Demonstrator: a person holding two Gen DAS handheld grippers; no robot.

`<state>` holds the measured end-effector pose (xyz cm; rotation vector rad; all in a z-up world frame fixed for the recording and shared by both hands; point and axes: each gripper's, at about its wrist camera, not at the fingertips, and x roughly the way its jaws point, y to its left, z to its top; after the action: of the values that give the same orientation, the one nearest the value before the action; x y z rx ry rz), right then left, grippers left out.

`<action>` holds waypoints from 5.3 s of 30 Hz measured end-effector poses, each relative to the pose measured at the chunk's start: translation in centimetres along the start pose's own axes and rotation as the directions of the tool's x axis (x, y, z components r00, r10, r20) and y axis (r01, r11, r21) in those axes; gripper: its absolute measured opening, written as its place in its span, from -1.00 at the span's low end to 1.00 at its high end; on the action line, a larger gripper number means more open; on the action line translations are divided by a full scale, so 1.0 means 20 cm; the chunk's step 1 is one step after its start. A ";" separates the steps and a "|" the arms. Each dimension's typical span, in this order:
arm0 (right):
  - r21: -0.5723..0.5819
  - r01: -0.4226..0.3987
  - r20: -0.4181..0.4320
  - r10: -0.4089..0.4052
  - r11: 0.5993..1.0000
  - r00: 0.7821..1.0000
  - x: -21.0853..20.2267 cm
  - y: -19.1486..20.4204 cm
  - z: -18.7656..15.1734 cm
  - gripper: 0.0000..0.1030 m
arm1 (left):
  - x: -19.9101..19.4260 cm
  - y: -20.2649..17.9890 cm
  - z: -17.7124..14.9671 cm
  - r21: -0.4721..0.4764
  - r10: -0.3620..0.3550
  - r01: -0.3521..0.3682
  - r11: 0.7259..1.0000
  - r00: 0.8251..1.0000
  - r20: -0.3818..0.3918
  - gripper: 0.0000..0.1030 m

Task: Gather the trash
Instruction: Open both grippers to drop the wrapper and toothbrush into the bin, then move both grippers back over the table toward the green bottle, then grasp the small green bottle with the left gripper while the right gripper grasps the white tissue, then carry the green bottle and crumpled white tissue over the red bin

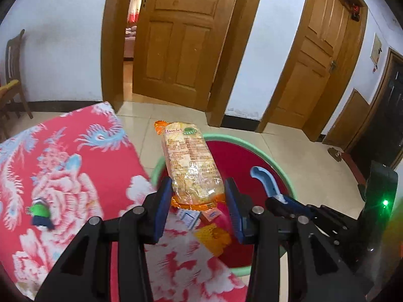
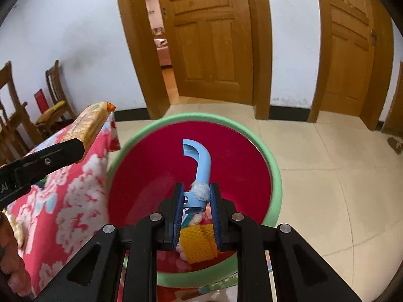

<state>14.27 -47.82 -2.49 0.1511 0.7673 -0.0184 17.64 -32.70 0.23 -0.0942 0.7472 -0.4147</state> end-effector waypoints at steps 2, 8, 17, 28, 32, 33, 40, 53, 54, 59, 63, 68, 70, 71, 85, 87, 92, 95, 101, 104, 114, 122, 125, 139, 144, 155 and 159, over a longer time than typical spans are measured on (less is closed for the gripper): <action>-0.002 0.013 -0.011 -0.013 1.000 1.000 0.02 -0.01 0.01 -0.61 | 0.03 -0.03 -0.01 0.008 -0.010 0.010 1.000 1.000 -0.024 -0.15; -0.027 0.024 0.007 -0.023 0.999 1.000 -0.01 0.02 0.04 -0.61 | 0.05 -0.08 -0.01 0.067 -0.025 0.028 0.997 0.999 -0.038 -0.15; -0.015 -0.008 -0.018 0.008 1.000 1.000 0.06 0.01 0.04 -0.61 | 0.08 -0.07 -0.01 0.059 -0.024 0.027 0.998 0.999 -0.043 -0.17; -0.034 0.002 -0.019 -0.003 0.999 1.000 0.08 0.05 0.04 -0.58 | 0.06 -0.07 0.00 0.079 0.007 -0.004 0.997 0.999 -0.038 0.52; -0.037 0.013 -0.021 -0.014 0.999 1.000 0.07 0.05 0.04 -0.30 | 0.06 -0.06 -0.01 0.067 0.017 -0.014 0.998 0.999 -0.033 0.52; -0.034 0.011 -0.019 -0.012 0.999 1.000 0.07 0.04 0.05 0.00 | 0.06 -0.06 -0.02 0.067 0.021 -0.018 0.998 0.999 -0.039 0.52; 0.004 0.003 -0.018 -0.003 1.000 1.000 0.05 -0.02 0.04 0.20 | 0.06 -0.10 -0.03 0.097 0.034 -0.030 0.995 0.999 -0.041 0.52; 0.024 -0.011 -0.002 0.011 1.000 1.000 0.02 -0.01 0.07 0.27 | -0.05 -0.01 0.05 0.113 0.090 -0.087 0.990 0.996 -0.021 0.52; 0.026 -0.015 0.000 0.015 1.000 1.000 0.02 0.00 0.07 0.28 | -0.07 0.01 0.07 0.115 0.099 -0.097 0.989 0.995 -0.015 0.52; 0.002 -0.008 -0.003 0.008 1.000 1.000 0.01 0.07 0.09 0.29 | -0.17 0.20 0.09 0.104 0.142 -0.138 0.985 0.989 -0.029 0.52; -0.014 -0.050 0.019 0.051 0.999 0.999 -0.03 0.16 0.10 0.33 | -0.21 0.41 0.06 0.060 0.194 -0.191 0.980 0.980 -0.047 0.52; -0.021 -0.073 0.031 0.074 0.997 0.997 -0.05 0.26 0.10 0.40 | -0.18 0.63 -0.02 0.014 0.256 -0.256 0.967 0.959 -0.124 0.52; -0.018 -0.088 0.026 0.089 0.996 0.996 -0.05 0.29 0.10 0.41 | -0.15 0.68 -0.05 -0.008 0.263 -0.267 0.964 0.953 -0.149 0.52; -0.020 -0.094 0.020 0.094 0.995 0.995 -0.05 0.31 0.11 0.42 | -0.14 0.70 -0.07 -0.021 0.260 -0.266 0.964 0.953 -0.153 0.52; -0.074 -0.072 -0.009 0.072 0.995 0.997 -0.04 0.43 0.11 0.43 | -0.13 0.78 -0.11 -0.115 0.209 -0.228 0.967 0.965 -0.160 -0.57; -0.080 -0.072 -0.010 0.071 0.994 0.997 -0.04 0.44 0.12 0.43 | -0.17 0.77 -0.11 -0.108 0.207 -0.222 0.969 0.969 -0.137 -0.57; -0.075 -0.096 -0.009 0.095 0.993 0.995 -0.03 0.47 0.12 0.43 | -0.34 0.77 -0.07 -0.148 0.138 -0.150 0.978 0.987 -0.087 -0.57; -0.049 -0.102 -0.055 0.100 0.994 0.994 0.01 0.51 0.11 0.43 | -0.50 0.78 -0.07 -0.128 0.155 -0.160 0.979 0.987 -0.042 -0.57; -0.048 -0.258 -0.083 0.253 0.965 0.964 -0.04 0.75 0.03 0.43 | -0.76 0.88 -0.20 -0.129 0.229 -0.226 0.966 0.973 0.012 -0.57; -0.084 -0.307 -0.117 0.297 0.948 0.948 -0.06 0.92 -0.06 0.43 | -0.83 0.94 -0.29 -0.158 0.255 -0.249 0.955 0.967 0.015 -0.57; -0.254 -0.416 -0.209 0.370 0.873 0.905 -0.15 1.40 -0.25 0.43 | -0.95 1.15 -0.55 -0.266 0.282 -0.276 0.924 0.959 -0.018 -0.57; -0.320 -0.403 -0.234 0.341 0.857 0.911 -0.10 1.44 -0.29 -0.55 | -0.97 1.12 -0.53 -0.251 0.277 -0.267 0.930 0.961 0.004 -0.57; -0.334 -0.424 -0.219 0.369 0.842 0.903 -0.15 1.45 -0.27 -0.56 | -0.96 1.12 -0.52 -0.248 0.287 -0.275 0.929 0.958 0.011 -0.57; -0.367 -0.445 -0.126 0.430 0.817 0.894 -0.16 1.42 -0.24 -0.55 | -0.86 1.05 -0.48 -0.232 0.302 -0.288 0.929 0.953 0.025 -0.57; -0.338 -0.444 -0.109 0.435 0.829 0.894 -0.12 1.29 -0.19 -0.55 | -0.80 0.97 -0.41 -0.187 0.315 -0.302 0.935 0.948 0.039 -0.57; -0.271 -0.376 0.015 0.394 0.886 0.919 -0.14 0.93 -0.05 -0.55 | -0.58 0.65 -0.27 -0.077 0.253 -0.248 0.966 0.965 0.066 -0.56; -0.236 -0.341 0.052 0.363 0.910 0.930 -0.14 0.79 0.00 -0.55 | -0.48 0.52 -0.22 -0.046 0.227 -0.224 0.974 0.972 0.065 -0.56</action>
<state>13.38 -32.24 1.55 0.0721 0.6323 0.4022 11.88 -19.17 0.77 -0.0582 0.6884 -0.1796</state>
